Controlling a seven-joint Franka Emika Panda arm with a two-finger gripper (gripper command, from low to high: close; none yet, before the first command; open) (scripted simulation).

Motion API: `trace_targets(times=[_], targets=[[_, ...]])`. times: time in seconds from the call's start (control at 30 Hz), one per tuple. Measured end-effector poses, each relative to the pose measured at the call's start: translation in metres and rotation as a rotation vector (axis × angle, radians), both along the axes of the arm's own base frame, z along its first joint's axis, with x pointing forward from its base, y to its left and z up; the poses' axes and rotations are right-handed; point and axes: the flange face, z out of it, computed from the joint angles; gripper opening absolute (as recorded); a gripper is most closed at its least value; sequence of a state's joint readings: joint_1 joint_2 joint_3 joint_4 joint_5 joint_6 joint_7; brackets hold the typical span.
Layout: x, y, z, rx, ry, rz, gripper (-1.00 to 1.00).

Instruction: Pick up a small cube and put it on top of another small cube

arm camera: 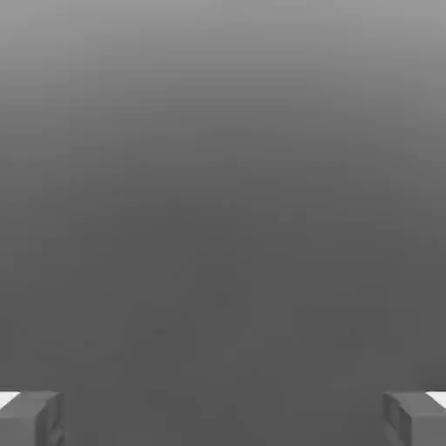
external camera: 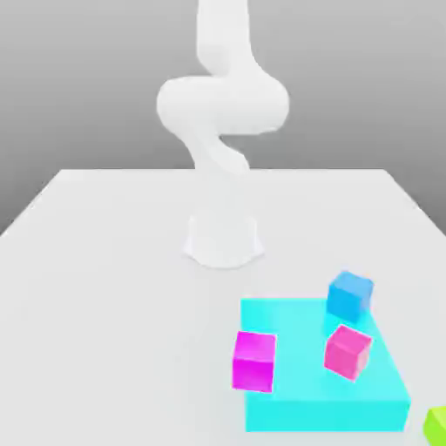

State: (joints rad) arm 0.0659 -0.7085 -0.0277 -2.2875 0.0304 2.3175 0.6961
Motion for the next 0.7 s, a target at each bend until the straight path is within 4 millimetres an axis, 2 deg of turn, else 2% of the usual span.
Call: trace_targets(times=[0.17, 0.37, 0.53, 0.7], targets=[[0.06, 0.035, -0.059, -0.059, 0.109, 0.246, 0.0], [0.111, 0.09, -0.142, -0.142, 0.218, 0.525, 0.0], [0.137, 0.142, -0.219, -0.226, 0.297, 0.754, 0.0], [0.142, 0.201, -0.3, -0.329, 0.365, 0.994, 0.0]])
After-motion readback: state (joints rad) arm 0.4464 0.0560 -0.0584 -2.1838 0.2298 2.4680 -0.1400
